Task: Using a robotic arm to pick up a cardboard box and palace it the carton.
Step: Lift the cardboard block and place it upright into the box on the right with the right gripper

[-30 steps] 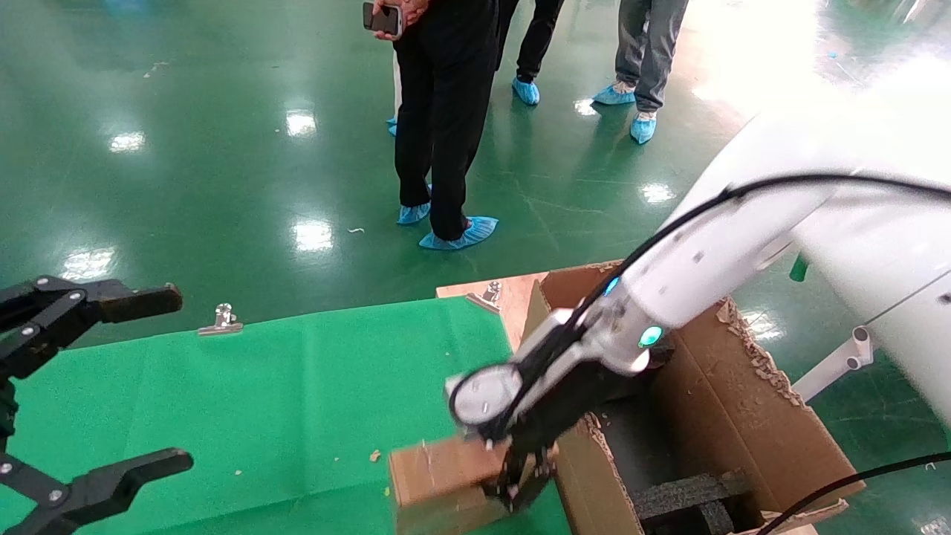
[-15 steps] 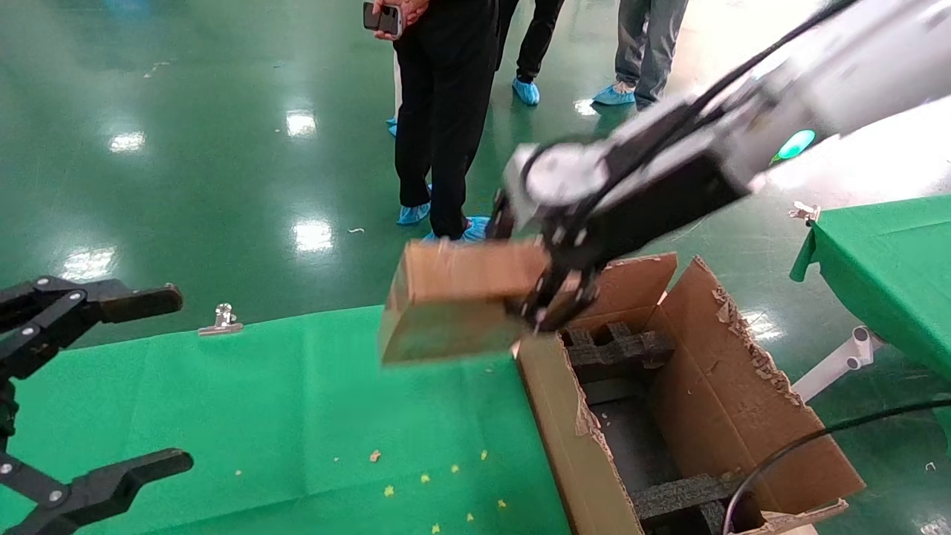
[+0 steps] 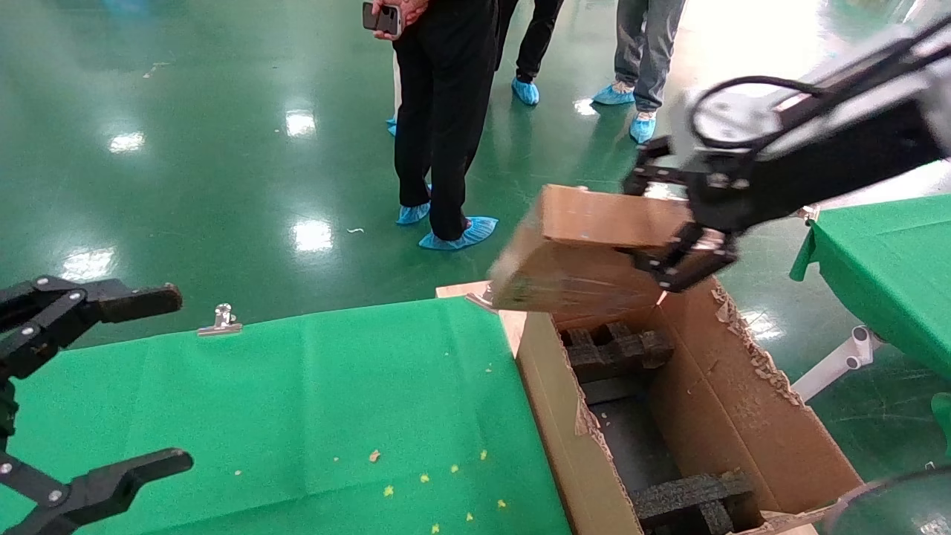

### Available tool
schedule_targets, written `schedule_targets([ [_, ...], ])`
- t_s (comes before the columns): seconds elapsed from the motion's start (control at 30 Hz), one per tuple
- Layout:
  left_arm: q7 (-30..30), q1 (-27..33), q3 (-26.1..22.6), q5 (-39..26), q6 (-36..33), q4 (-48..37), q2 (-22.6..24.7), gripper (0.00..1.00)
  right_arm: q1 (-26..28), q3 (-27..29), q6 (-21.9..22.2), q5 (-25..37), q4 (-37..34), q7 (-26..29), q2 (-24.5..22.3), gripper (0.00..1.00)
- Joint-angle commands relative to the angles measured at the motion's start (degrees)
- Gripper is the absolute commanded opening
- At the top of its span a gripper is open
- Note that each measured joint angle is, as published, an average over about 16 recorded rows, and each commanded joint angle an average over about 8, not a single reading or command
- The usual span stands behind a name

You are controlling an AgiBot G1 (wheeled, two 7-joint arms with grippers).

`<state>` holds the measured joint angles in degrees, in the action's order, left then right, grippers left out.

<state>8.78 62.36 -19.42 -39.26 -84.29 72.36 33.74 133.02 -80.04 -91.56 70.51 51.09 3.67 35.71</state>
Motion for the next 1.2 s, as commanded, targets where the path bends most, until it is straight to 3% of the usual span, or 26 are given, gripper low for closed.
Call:
schedule_targets([
  [0.03,0.0,0.0,0.0,0.0,0.0,0.0,0.0,1.00,1.9,-2.1,0.0,-0.1,0.6,0.7,-2.0,0.00],
  [0.33,0.0,0.0,0.0,0.0,0.0,0.0,0.0,1.00,9.4,-12.4,0.1,1.8,3.7,5.4,-9.9,0.00],
  [0.6,0.0,0.0,0.0,0.0,0.0,0.0,0.0,1.00,8.9,-17.7,3.1,1.7,2.7,12.3,-15.6,0.00],
  [0.87,0.0,0.0,0.0,0.0,0.0,0.0,0.0,1.00,2.7,-19.7,13.7,-1.4,3.9,22.7,-21.9,0.00],
  [1.2,0.0,0.0,0.0,0.0,0.0,0.0,0.0,1.00,-4.7,-23.0,28.1,-6.2,10.5,35.9,-29.5,0.00],
])
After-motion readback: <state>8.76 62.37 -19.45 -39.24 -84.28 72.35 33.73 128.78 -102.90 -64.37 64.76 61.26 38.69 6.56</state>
